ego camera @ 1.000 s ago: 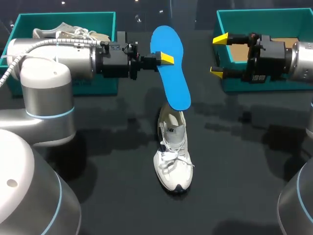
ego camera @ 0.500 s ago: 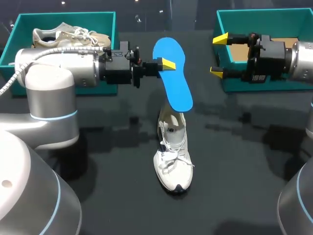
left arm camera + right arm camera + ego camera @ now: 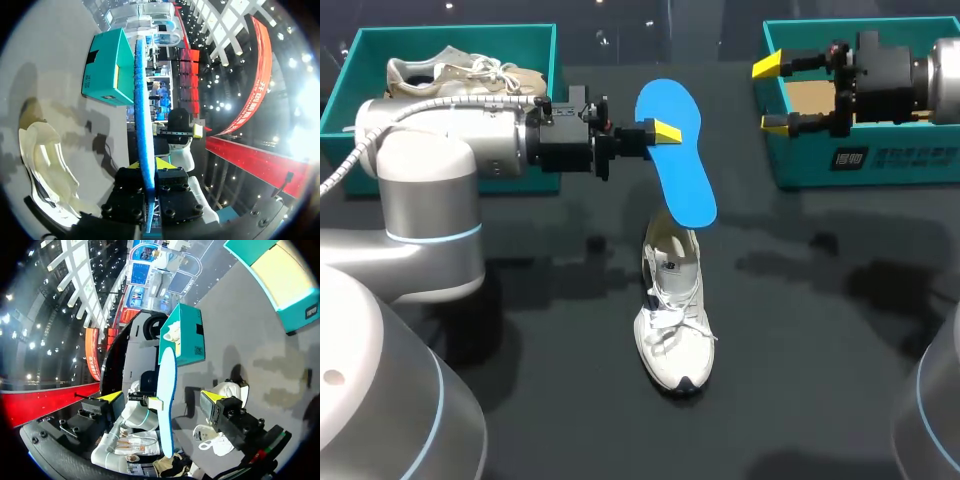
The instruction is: Take the shoe out of the shoebox, open the shoe tongue, remove and reinsert the insole, then place the shoe into the shoebox
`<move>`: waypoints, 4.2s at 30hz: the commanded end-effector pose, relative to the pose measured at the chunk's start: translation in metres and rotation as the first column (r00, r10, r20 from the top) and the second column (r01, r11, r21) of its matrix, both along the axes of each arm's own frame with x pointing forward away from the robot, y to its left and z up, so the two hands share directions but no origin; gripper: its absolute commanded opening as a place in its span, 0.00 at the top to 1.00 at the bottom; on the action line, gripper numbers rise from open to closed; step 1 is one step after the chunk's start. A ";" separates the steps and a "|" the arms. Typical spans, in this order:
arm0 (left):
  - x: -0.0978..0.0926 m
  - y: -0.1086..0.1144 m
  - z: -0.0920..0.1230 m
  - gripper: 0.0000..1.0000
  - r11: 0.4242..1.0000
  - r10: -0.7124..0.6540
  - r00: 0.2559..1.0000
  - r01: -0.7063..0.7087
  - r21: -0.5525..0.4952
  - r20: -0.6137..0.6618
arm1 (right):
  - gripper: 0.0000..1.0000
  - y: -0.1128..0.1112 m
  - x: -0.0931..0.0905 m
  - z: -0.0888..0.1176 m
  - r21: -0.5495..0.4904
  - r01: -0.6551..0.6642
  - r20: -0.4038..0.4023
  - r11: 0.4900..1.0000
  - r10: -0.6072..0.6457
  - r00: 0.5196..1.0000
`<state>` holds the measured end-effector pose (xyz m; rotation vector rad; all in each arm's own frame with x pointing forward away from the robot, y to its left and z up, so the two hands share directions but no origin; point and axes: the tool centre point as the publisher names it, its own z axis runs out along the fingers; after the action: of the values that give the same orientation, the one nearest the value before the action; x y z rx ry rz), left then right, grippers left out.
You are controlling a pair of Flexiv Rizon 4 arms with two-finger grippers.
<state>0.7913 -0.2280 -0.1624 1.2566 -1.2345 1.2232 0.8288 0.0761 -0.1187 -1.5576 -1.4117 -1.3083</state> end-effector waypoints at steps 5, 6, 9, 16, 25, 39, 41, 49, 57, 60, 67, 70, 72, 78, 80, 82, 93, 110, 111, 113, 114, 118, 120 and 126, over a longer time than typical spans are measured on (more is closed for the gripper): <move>0.000 -0.001 -0.001 1.00 1.000 0.001 1.000 -0.001 -0.001 0.000 | 0.00 0.016 -0.017 0.036 -0.338 0.064 0.002 0.939 -0.067 0.998; 0.000 -0.001 -0.001 1.00 1.000 0.001 1.000 -0.001 -0.001 0.000 | 0.00 0.019 -0.018 0.040 -0.369 0.073 0.002 0.927 -0.077 0.997; 0.000 -0.001 -0.001 1.00 1.000 0.001 1.000 -0.001 -0.001 0.000 | 0.00 0.029 -0.023 0.050 -0.471 0.091 0.012 0.878 -0.098 0.995; 0.000 -0.001 -0.001 1.00 1.000 0.001 1.000 -0.001 -0.001 0.000 | 0.00 0.057 -0.033 0.073 -0.664 0.101 0.048 0.740 -0.093 0.994; 0.000 -0.001 -0.001 1.00 1.000 0.001 1.000 -0.001 -0.001 0.000 | 0.00 0.094 -0.040 0.089 -0.858 0.051 0.032 0.511 -0.047 0.998; 0.000 -0.001 -0.001 1.00 1.000 0.001 1.000 -0.001 -0.001 0.000 | 0.00 0.125 -0.073 0.095 -0.957 0.030 0.021 0.287 -0.033 0.999; 0.000 -0.001 -0.001 1.00 1.000 0.001 1.000 -0.001 -0.001 0.000 | 0.00 0.129 -0.078 0.095 -0.963 0.033 0.023 0.266 -0.044 0.999; 0.000 -0.001 -0.001 1.00 1.000 0.001 1.000 -0.001 -0.001 0.000 | 0.00 0.147 -0.089 0.089 -0.977 0.038 0.030 0.208 -0.043 0.999; 0.000 -0.001 -0.001 1.00 1.000 0.001 1.000 -0.001 -0.001 0.000 | 0.00 0.155 -0.088 0.085 -0.967 0.037 0.024 0.252 -0.058 0.998; 0.000 -0.001 -0.001 1.00 1.000 0.001 1.000 -0.001 -0.001 0.000 | 0.00 0.154 -0.086 0.083 -0.931 0.040 0.016 0.364 -0.068 0.998; 0.000 -0.001 -0.001 1.00 1.000 0.001 1.000 -0.001 -0.001 0.000 | 0.00 0.138 -0.076 0.080 -0.841 0.067 -0.006 0.536 -0.133 0.991; 0.000 -0.001 -0.001 1.00 1.000 0.001 1.000 -0.001 -0.001 0.000 | 0.00 0.126 -0.072 0.080 -0.766 0.069 -0.036 0.639 -0.150 0.988; 0.000 -0.001 -0.001 1.00 1.000 0.001 1.000 -0.001 -0.001 0.000 | 0.00 0.117 -0.068 0.075 -0.736 0.053 -0.065 0.675 -0.148 0.987; 0.000 -0.001 -0.001 1.00 1.000 0.001 1.000 -0.001 -0.001 0.000 | 0.00 0.095 -0.060 0.061 -0.569 0.030 -0.134 0.821 -0.129 0.983; 0.000 -0.001 -0.001 1.00 1.000 0.001 1.000 -0.001 -0.001 0.000 | 0.00 0.089 -0.058 0.056 -0.519 0.024 -0.148 0.854 -0.117 0.982; 0.000 -0.001 -0.001 1.00 1.000 0.001 1.000 -0.001 -0.001 0.000 | 0.00 0.084 -0.056 0.050 -0.468 0.017 -0.151 0.884 -0.098 0.984; 0.000 -0.001 -0.001 1.00 1.000 0.001 1.000 -0.001 -0.001 0.000 | 0.00 0.074 -0.053 0.029 -0.196 0.062 -0.168 0.979 -0.096 0.981; 0.000 -0.001 -0.001 1.00 1.000 0.001 1.000 -0.001 -0.001 0.000 | 0.00 0.089 -0.051 0.008 0.019 0.053 -0.178 0.998 -0.049 0.983; 0.000 -0.001 -0.001 1.00 1.000 0.001 1.000 -0.001 -0.001 0.000 | 0.00 0.088 -0.052 0.007 0.024 0.054 -0.178 0.998 -0.049 0.983; 0.000 -0.001 -0.001 1.00 1.000 0.001 1.000 -0.001 -0.001 0.000 | 0.00 0.087 -0.052 0.004 0.041 0.060 -0.181 0.997 -0.051 0.982; 0.000 -0.001 -0.001 1.00 1.000 0.001 1.000 -0.001 -0.001 0.000 | 0.00 0.086 -0.053 0.003 0.045 0.060 -0.181 0.997 -0.051 0.982; 0.000 -0.001 -0.001 1.00 1.000 0.001 1.000 -0.001 -0.001 0.000 | 0.00 0.084 -0.054 0.002 0.063 0.066 -0.183 0.996 -0.053 0.982; 0.001 -0.001 -0.003 1.00 1.000 0.007 1.000 -0.007 0.000 0.016 | 0.00 0.083 -0.054 0.001 0.086 0.061 -0.176 0.994 -0.045 0.983; -0.005 0.014 -0.010 1.00 1.000 0.010 0.993 -0.007 -0.028 0.121 | 0.00 0.080 -0.051 -0.005 0.130 0.043 -0.180 0.991 -0.020 0.984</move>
<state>0.7926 -0.2243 -0.1680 1.1993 -1.3010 1.3064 0.7777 0.1567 -0.1182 -1.7346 -1.2983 -1.0781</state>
